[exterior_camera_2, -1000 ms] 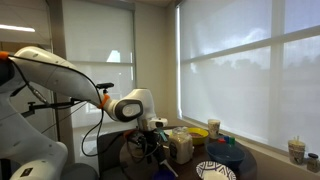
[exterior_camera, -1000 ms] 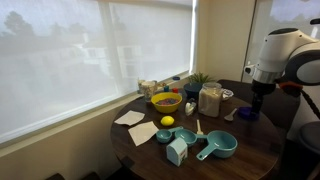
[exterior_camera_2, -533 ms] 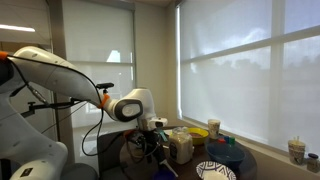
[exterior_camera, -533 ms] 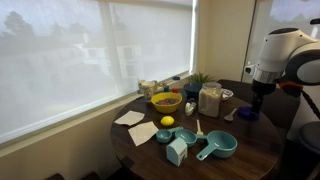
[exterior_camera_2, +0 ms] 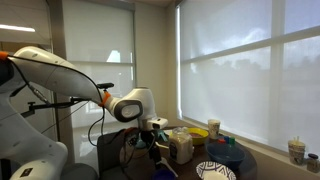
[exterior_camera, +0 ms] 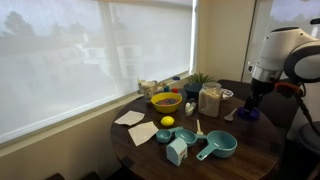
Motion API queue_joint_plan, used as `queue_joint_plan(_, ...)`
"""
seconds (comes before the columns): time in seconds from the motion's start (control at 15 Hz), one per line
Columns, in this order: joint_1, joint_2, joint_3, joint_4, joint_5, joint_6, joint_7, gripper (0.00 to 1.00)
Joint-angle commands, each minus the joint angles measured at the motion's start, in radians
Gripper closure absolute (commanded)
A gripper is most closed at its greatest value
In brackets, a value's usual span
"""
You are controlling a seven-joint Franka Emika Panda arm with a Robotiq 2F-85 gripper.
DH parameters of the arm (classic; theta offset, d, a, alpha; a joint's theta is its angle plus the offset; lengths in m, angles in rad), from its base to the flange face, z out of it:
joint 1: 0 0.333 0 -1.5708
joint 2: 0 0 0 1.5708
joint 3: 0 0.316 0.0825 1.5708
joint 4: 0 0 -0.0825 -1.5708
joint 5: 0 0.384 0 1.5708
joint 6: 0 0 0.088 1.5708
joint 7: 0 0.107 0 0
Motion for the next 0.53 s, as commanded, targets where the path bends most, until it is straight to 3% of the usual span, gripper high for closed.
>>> queue_joint_plan(0.0, -0.035, 0.033, 0.042, 0.028, 0.038, 0.039, 0.174, 0.00)
queue_joint_plan(0.47, -0.107, 0.112, 0.122, 0.083, 0.037, 0.044, 0.541, 0.00)
